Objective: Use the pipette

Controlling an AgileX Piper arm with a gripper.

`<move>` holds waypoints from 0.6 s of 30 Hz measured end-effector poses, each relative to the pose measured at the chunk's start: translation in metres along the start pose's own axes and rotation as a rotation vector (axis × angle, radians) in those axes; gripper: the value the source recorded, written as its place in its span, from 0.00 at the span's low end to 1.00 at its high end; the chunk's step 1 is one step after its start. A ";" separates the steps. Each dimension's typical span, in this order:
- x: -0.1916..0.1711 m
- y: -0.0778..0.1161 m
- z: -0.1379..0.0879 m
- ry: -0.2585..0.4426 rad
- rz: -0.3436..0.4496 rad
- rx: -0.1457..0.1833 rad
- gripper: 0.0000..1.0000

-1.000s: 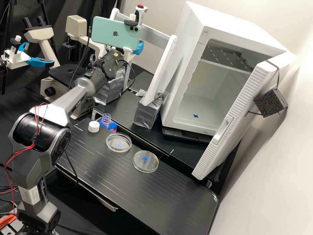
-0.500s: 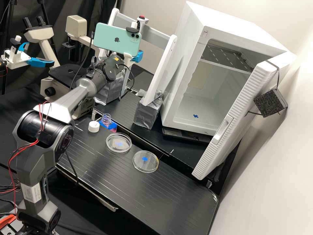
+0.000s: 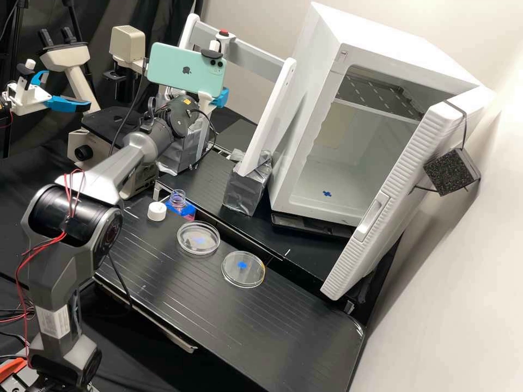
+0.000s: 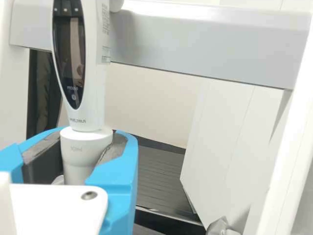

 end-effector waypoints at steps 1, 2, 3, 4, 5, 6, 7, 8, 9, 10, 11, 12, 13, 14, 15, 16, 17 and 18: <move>0.000 0.000 0.000 0.001 -0.001 0.000 0.00; 0.000 0.000 0.000 0.001 -0.001 0.000 0.00; 0.000 0.000 0.000 0.001 -0.001 0.000 0.00; 0.000 0.000 0.000 0.001 -0.001 0.000 0.00; 0.000 0.000 0.000 0.001 -0.001 0.000 0.00; 0.000 0.000 0.000 0.001 -0.001 0.000 0.00; 0.000 0.001 0.001 -0.003 0.002 0.000 0.00; 0.000 0.001 0.002 -0.005 0.004 0.000 0.00; 0.000 0.003 0.003 -0.009 0.007 0.000 0.00; 0.000 0.004 0.005 -0.015 0.013 0.000 0.00; -0.001 0.007 0.007 -0.020 0.020 0.000 0.00; -0.002 0.010 0.008 -0.021 0.028 0.000 0.00; -0.004 0.013 0.009 -0.025 0.037 0.002 0.00; -0.006 0.016 0.009 -0.025 0.047 0.002 0.00; -0.010 0.020 0.008 -0.022 0.058 0.001 0.00; -0.011 0.022 0.008 -0.022 0.064 0.001 0.00; -0.015 0.026 0.007 -0.019 0.075 0.001 0.00; -0.018 0.028 0.005 -0.014 0.082 0.001 0.00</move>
